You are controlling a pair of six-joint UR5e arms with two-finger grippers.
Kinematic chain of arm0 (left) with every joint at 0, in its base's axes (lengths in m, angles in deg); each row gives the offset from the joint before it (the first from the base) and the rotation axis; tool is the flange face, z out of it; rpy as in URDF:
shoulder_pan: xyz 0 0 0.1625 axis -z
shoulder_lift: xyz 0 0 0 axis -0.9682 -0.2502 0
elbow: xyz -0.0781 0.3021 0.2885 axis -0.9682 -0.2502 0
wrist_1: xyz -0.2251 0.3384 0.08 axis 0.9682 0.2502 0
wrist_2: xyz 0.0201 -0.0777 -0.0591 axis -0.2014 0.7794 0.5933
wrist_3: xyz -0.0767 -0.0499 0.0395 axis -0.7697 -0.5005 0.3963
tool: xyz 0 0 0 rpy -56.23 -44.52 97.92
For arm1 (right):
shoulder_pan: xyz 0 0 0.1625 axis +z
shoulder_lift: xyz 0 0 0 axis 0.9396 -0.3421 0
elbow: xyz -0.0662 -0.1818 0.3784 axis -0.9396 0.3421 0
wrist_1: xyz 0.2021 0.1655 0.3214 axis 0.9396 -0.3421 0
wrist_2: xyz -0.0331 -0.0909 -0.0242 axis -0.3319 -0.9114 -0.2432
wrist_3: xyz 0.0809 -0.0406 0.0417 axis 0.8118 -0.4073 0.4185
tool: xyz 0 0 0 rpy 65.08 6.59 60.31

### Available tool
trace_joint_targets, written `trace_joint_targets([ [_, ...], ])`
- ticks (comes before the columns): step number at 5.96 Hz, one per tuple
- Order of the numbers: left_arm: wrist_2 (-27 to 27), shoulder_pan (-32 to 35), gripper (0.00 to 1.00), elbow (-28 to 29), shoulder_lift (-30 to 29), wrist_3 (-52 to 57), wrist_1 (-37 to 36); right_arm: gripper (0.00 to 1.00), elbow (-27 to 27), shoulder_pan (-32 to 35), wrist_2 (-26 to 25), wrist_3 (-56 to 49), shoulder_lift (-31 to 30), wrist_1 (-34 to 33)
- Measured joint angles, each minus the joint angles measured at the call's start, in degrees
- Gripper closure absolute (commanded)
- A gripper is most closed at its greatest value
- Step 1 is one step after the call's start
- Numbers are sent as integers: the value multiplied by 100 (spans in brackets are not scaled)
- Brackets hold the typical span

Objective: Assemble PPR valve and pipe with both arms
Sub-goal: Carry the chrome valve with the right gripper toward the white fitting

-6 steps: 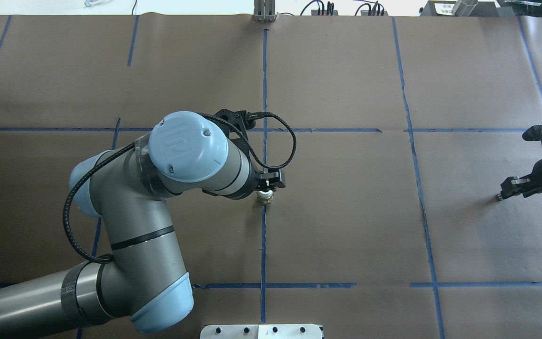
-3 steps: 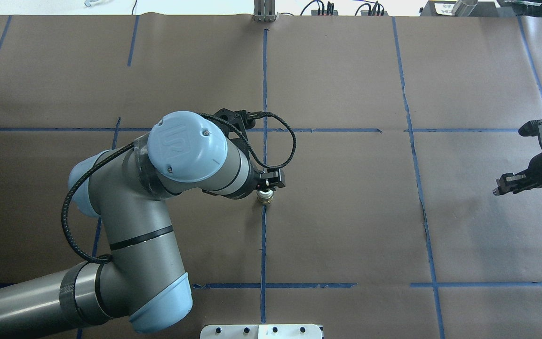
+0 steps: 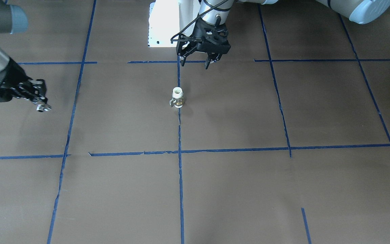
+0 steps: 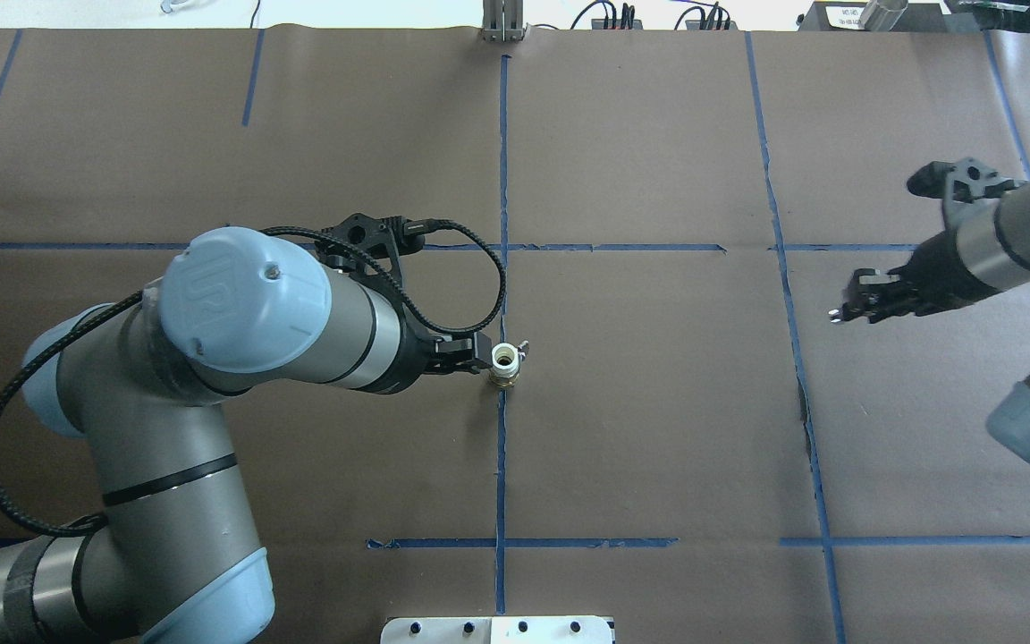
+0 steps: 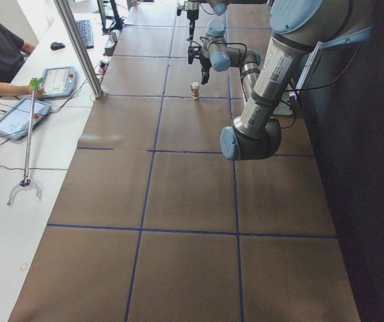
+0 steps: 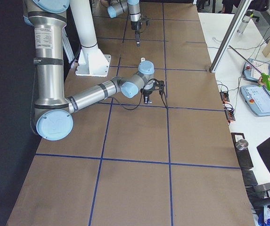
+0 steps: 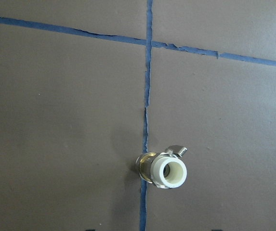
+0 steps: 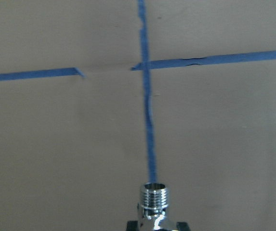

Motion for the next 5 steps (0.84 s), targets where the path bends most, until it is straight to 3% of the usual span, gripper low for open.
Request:
trace_joint_targets([
  [2, 2, 15, 16, -198, 309, 10, 11, 100, 6, -826, -257, 1099, 1286, -371],
  [4, 2, 26, 16, -220, 459, 11, 55, 100, 201, -1358, -635, 2128, 2738, -1431],
  [5, 2, 29, 15, -223, 488, 11, 81, 100, 385, -1577, -961, 2481, 3143, -1580],
])
